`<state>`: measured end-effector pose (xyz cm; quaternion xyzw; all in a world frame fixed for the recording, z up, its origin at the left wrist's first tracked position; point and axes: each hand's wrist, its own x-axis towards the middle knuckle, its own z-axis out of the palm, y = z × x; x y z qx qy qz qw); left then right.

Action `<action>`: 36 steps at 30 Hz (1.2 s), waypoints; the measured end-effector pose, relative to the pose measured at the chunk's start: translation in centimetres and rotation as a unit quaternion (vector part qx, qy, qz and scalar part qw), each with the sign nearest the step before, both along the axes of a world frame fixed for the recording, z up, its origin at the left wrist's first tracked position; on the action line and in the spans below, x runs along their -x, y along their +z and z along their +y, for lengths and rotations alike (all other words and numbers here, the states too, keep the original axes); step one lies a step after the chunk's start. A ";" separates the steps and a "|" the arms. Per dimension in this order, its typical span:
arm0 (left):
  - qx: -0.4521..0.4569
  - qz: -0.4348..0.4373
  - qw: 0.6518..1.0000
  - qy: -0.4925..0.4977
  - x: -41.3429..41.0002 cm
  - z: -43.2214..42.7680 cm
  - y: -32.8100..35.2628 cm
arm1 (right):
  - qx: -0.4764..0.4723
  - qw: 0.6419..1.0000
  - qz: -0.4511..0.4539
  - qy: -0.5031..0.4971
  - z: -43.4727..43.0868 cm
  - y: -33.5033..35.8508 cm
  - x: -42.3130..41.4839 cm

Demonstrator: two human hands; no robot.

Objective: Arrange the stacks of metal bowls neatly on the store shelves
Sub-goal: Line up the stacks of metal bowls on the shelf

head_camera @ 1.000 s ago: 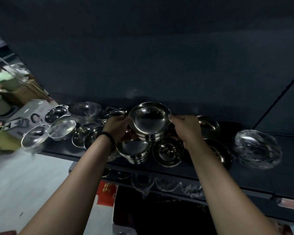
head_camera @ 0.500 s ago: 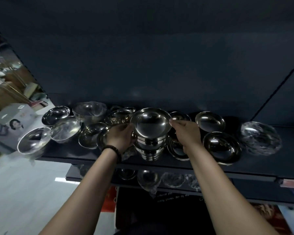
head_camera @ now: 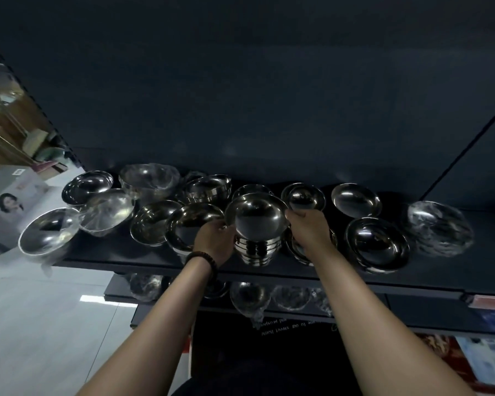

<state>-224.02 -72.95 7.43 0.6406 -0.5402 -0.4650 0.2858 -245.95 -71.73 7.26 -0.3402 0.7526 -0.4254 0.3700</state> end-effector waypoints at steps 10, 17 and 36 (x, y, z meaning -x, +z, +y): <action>0.072 -0.084 0.986 0.122 -3.2 1.5 0.3 | 0.031 0.996 0.088 0.013 2.0 2.0 -0.2; -0.061 -0.234 0.962 0.129 -11.0 -1.3 -1.0 | 0.011 1.000 -0.018 0.003 5.9 -0.4 -4.2; 0.039 -0.286 0.953 0.090 -13.0 -4.2 5.5 | -0.074 0.987 -0.141 0.019 4.2 -1.3 -3.9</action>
